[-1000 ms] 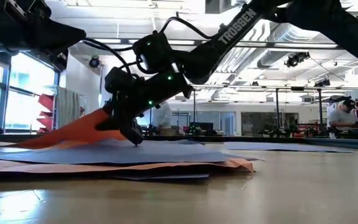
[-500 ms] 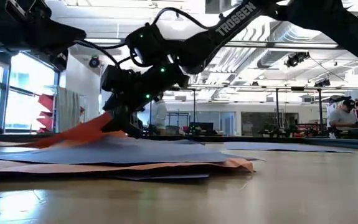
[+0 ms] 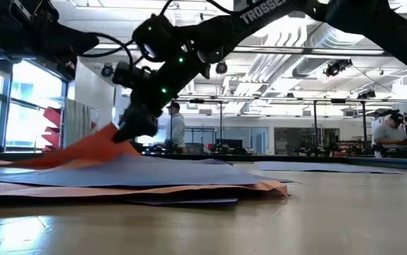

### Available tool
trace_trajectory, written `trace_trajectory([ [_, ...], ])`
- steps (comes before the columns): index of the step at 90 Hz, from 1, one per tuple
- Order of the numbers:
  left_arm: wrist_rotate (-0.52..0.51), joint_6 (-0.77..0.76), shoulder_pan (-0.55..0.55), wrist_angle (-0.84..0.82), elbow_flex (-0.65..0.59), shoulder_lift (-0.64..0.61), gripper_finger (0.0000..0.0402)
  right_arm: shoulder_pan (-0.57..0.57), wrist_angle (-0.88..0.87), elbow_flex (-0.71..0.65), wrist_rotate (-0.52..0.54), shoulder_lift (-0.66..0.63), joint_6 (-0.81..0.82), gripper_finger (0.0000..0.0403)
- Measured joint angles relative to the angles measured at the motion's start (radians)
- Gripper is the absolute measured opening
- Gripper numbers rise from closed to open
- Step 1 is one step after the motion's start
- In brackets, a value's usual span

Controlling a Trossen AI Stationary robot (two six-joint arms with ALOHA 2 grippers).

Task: Organize paper
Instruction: Put the orange paper to the top left of the table, then stack the blue paper on top of the blue paper

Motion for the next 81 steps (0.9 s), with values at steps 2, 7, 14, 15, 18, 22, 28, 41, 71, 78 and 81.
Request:
trace_trajectory([
  [2,0.001,0.0,0.0,0.0,0.0,0.0,0.0,-0.001,-0.013,0.002,0.004,0.0,0.006,0.0312],
  [7,0.003,0.0,0.0,-0.002,0.0,0.0,0.0,0.0,-0.021,0.002,0.029,0.0,0.03,0.0312],
  [14,0.003,0.0,0.0,-0.001,0.0,0.0,0.0,0.003,-0.01,0.002,0.096,0.0,0.087,0.0312],
  [15,0.003,0.0,0.0,-0.001,0.0,0.0,0.0,0.004,-0.004,0.002,0.113,0.0,0.103,0.0312],
  [18,0.003,0.0,0.0,-0.001,0.0,0.0,0.0,0.007,0.024,0.002,0.171,0.0,0.172,0.0312],
  [22,0.002,0.001,0.0,-0.001,0.0,0.0,0.0,0.008,0.038,0.002,0.189,0.0,0.243,0.0312],
  [28,0.002,0.01,0.0,-0.001,0.0,0.0,0.0,0.007,0.043,0.003,0.093,-0.001,0.27,0.0312],
  [41,0.0,0.016,-0.001,0.002,0.0,0.0,0.0,0.012,0.052,0.003,0.04,-0.001,0.314,0.0311],
  [71,-0.002,0.017,0.0,-0.001,0.0,0.0,0.0,0.044,-0.143,0.003,0.074,-0.029,0.221,0.0311],
  [78,-0.002,0.017,0.0,0.001,0.0,0.0,0.0,0.046,-0.095,0.003,-0.013,-0.034,0.242,0.0311],
  [81,-0.002,0.016,0.0,0.002,0.0,0.0,0.0,0.043,-0.057,0.003,-0.061,-0.034,0.27,0.0311],
])
